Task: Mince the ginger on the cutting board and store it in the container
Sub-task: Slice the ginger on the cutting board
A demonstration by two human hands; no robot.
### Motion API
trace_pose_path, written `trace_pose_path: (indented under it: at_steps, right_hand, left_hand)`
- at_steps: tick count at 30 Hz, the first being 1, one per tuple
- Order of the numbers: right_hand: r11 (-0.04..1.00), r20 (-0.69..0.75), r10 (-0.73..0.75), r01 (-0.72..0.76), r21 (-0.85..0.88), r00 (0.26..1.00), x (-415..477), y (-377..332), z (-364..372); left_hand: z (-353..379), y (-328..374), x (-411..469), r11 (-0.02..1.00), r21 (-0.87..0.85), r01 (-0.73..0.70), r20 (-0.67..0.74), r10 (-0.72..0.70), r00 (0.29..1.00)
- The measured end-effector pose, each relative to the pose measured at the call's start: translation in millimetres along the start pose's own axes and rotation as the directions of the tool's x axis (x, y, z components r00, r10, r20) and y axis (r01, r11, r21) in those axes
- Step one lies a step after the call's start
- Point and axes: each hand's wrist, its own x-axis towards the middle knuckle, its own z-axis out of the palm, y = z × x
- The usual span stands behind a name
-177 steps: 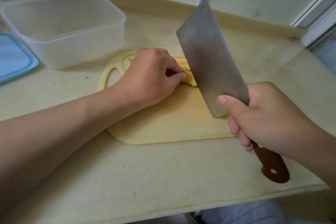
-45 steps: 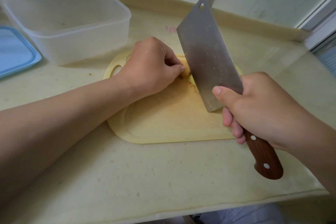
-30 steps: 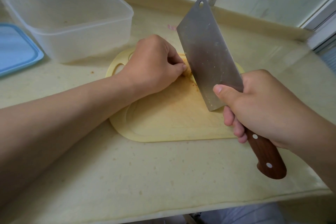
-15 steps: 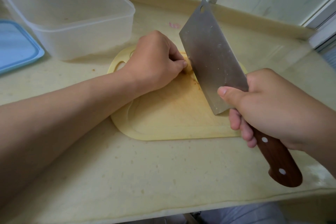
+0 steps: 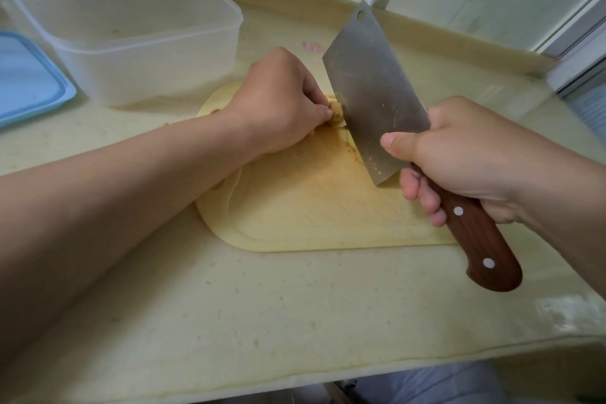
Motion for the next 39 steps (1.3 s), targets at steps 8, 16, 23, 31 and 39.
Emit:
trace_pose_path:
  at_steps: [8, 16, 23, 31, 39]
  right_hand:
    - [0.995, 0.022, 0.004, -0.006, 0.097, 1.000, -2, 8, 0]
    - [0.994, 0.017, -0.024, 0.022, 0.109, 1.000, -3, 10, 0]
    - [0.995, 0.037, -0.039, 0.035, 0.096, 0.999, -3, 9, -1]
    - [0.998, 0.046, -0.054, 0.052, 0.046, 0.998, -3, 0, -3]
    - [1.000, 0.048, -0.032, 0.031, 0.003, 0.998, -10, -1, -6]
  left_hand:
    - [-5, 1, -4, 1.000, 0.000, -0.001, 0.020, 0.001, 1.000]
    - [-8, 3, -8, 0.984, 0.129, -0.120, 0.022, 0.118, 0.993]
    - [-10, 2, -10, 0.940, 0.256, -0.224, 0.027, 0.225, 0.974]
    - [-9, 2, -11, 0.944, 0.241, -0.227, 0.023, 0.229, 0.973]
    - [-8, -2, -8, 0.951, 0.223, -0.214, 0.003, 0.219, 0.976]
